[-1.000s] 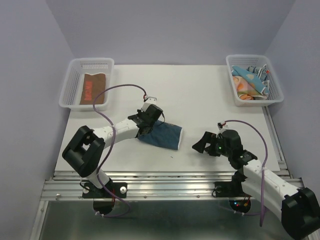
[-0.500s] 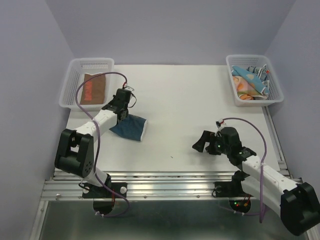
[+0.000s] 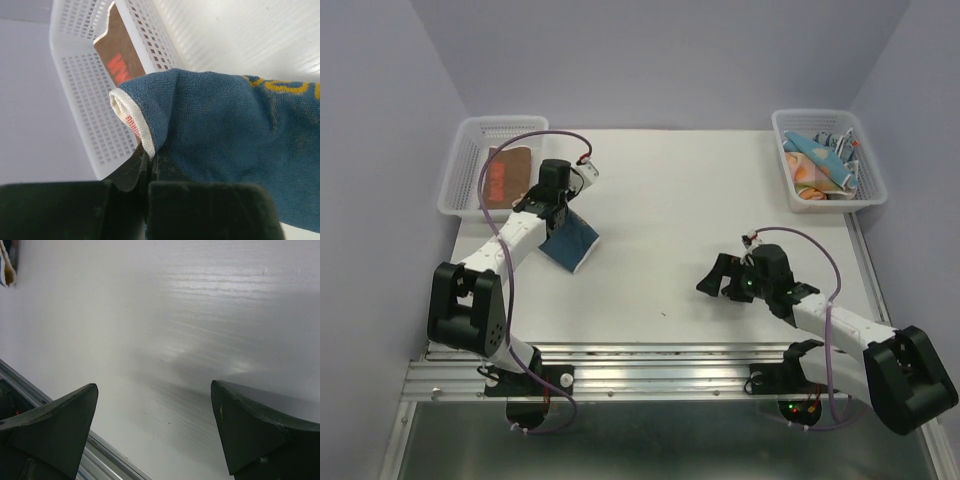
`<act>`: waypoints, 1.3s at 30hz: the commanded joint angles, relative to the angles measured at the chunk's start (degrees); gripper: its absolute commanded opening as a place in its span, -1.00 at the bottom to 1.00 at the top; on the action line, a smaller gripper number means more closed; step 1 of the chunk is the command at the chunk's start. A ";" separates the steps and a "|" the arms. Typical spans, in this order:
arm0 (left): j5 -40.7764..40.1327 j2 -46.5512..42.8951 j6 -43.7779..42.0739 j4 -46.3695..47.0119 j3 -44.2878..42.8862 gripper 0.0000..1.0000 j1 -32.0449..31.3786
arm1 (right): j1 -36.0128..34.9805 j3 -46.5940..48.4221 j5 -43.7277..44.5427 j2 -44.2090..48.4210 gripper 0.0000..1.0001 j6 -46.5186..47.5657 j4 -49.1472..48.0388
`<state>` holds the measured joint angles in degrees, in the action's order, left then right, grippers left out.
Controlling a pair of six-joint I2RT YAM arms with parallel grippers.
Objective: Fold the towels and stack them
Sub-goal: Neatly place the folded towel into the bin
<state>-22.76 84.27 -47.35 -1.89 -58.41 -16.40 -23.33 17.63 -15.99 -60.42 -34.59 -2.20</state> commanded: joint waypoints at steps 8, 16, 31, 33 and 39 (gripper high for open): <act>15.90 -6.73 -21.01 -5.23 -6.63 -1.00 9.89 | -0.31 0.65 8.51 -1.11 1.00 -0.04 6.15; 25.31 -11.76 -27.17 -4.69 -2.84 -1.00 19.82 | -0.31 1.53 12.99 7.06 1.00 -0.39 9.49; 24.33 2.03 -35.61 -5.86 -19.81 -1.00 23.70 | -0.31 5.22 20.82 15.51 1.00 1.63 7.73; 24.88 4.67 -37.01 -4.18 -20.51 -1.00 23.87 | -0.31 6.01 21.70 15.16 1.00 1.63 8.17; 25.75 10.21 -40.10 3.87 -19.02 -1.00 23.70 | -0.31 5.14 24.69 14.19 1.00 0.58 4.23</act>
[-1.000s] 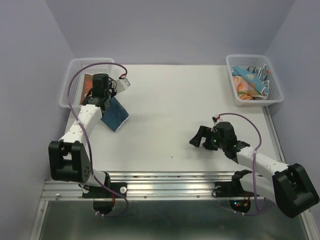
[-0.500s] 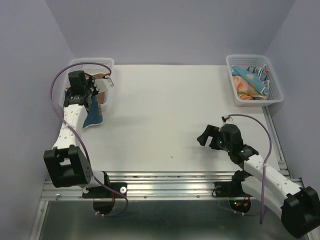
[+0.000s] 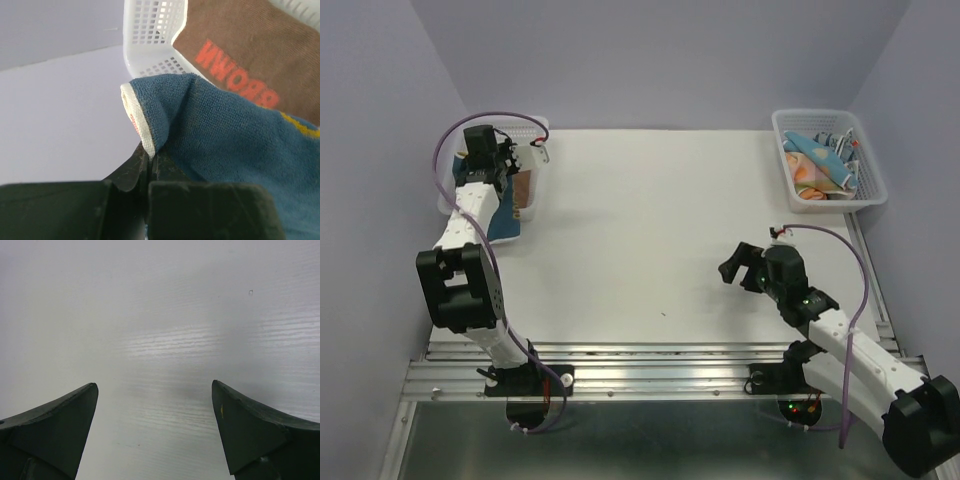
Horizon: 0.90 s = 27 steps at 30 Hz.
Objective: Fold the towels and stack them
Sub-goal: Neatly place the folded towel into the bin
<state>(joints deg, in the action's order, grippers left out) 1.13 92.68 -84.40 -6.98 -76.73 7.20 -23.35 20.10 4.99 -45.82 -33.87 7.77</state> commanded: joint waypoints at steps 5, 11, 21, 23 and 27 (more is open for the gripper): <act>0.28 10.12 -0.77 16.38 -4.12 -1.00 0.01 | -0.38 1.09 3.27 -2.86 1.00 0.29 -13.99; 0.11 16.90 -2.61 18.32 -6.33 -1.00 -0.70 | -0.29 2.49 5.11 -6.47 1.00 0.12 -13.66; -1.39 24.56 -2.79 25.17 -8.88 -1.00 -0.35 | -0.29 2.84 5.11 -10.69 1.00 -0.94 -16.47; -1.39 25.26 -2.79 26.84 -9.49 -1.00 -0.43 | -0.29 2.93 4.94 -11.57 1.00 -0.94 -17.08; -1.39 26.67 -2.61 29.83 -10.02 -1.00 -0.43 | -0.29 3.37 4.41 -13.15 1.00 -1.20 -17.35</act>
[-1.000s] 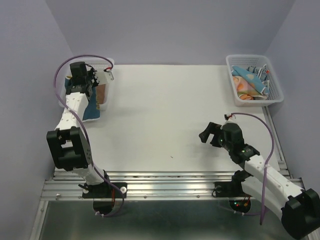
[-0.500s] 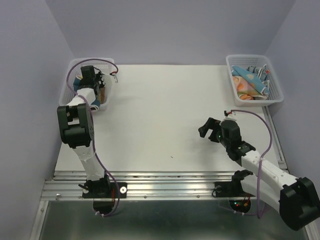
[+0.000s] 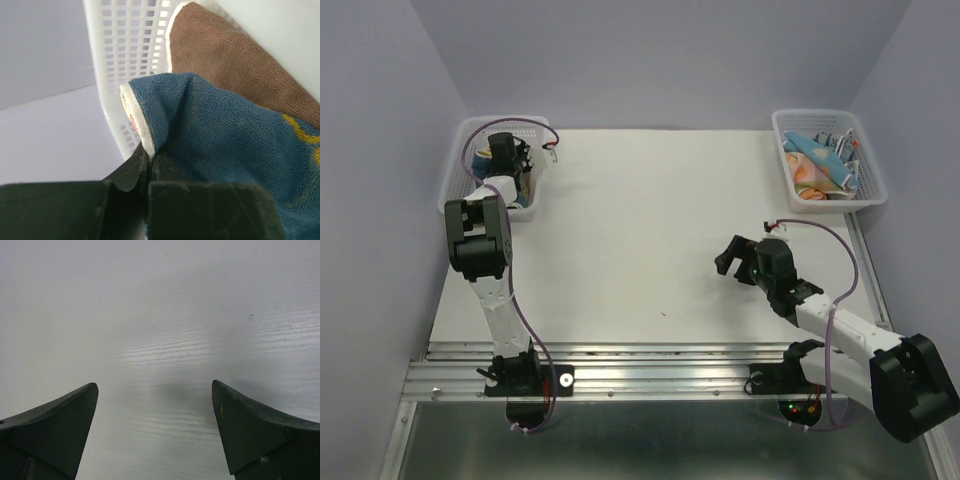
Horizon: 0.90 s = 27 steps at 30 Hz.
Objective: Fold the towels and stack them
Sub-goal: Neatly place the folded towel into the bin
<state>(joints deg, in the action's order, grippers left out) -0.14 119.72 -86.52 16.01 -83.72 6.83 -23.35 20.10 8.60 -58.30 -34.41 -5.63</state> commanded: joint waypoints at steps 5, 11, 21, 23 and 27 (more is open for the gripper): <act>2.42 -0.01 -1.20 8.86 -2.94 -1.00 0.03 | -0.29 3.19 0.98 -0.76 1.00 -0.65 -4.74; 1.29 0.25 -0.67 10.27 -2.50 -0.17 0.03 | -0.29 3.19 0.54 -0.41 1.00 -0.48 -4.57; 3.56 -8.87 9.58 12.73 -0.39 0.98 -0.15 | -0.29 3.37 -1.39 2.66 1.00 0.31 -3.78; 4.71 -12.99 12.15 12.82 0.83 0.98 -0.68 | -0.29 3.63 -3.31 4.07 1.00 0.92 -3.60; 5.24 -21.97 17.60 13.43 4.09 0.97 -3.48 | -0.29 5.65 -6.14 6.44 1.00 2.25 -2.90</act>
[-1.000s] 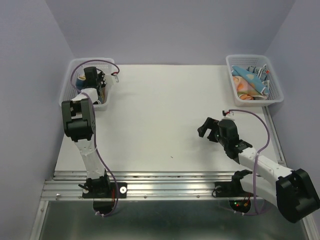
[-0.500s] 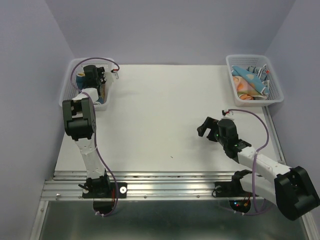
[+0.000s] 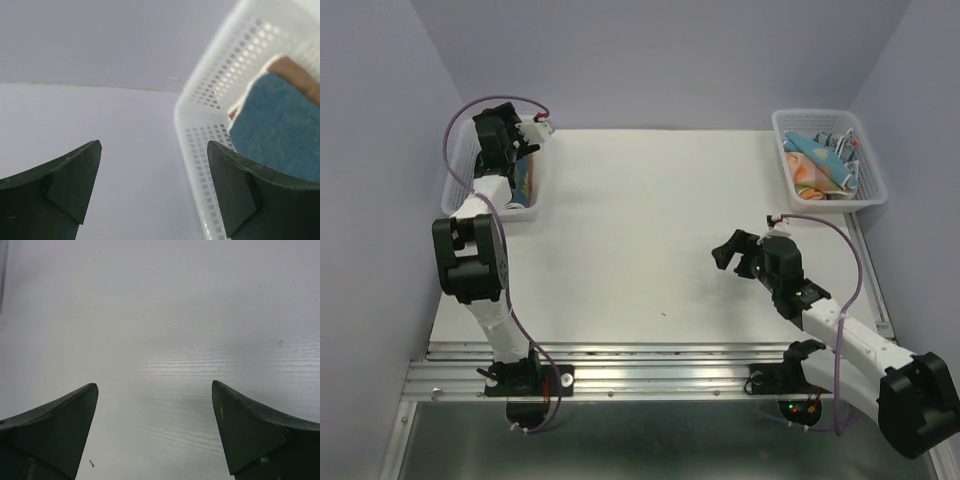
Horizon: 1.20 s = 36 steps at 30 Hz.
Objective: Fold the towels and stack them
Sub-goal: Neatly place the folded towel into the bin, then grab crumpled towel
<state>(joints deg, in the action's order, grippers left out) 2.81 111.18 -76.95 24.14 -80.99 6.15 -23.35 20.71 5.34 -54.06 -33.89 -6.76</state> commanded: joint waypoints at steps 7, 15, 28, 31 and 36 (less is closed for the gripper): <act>9.74 -27.67 52.89 5.83 -2.32 0.98 -5.98 | -0.29 10.75 6.15 2.39 1.00 -4.33 3.95; 25.49 -38.20 97.48 5.57 8.11 0.98 -10.71 | 0.32 27.77 25.32 -6.91 1.00 1.86 13.36; -2.36 -55.89 99.10 -0.40 44.77 0.98 -25.58 | 36.43 58.11 5.83 -33.55 1.00 11.39 22.40; -9.73 -56.33 98.57 -2.95 44.96 0.98 -25.49 | 39.16 63.39 4.68 -39.96 1.00 13.23 24.07; -13.44 -59.14 100.94 -1.56 46.36 0.98 -25.49 | 40.32 67.96 6.69 -47.87 1.00 15.26 22.41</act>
<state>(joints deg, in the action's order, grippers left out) -4.25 55.55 22.13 19.27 -35.24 -19.40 16.95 83.20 12.01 -98.76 -21.52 14.63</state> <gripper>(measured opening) 0.986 0.999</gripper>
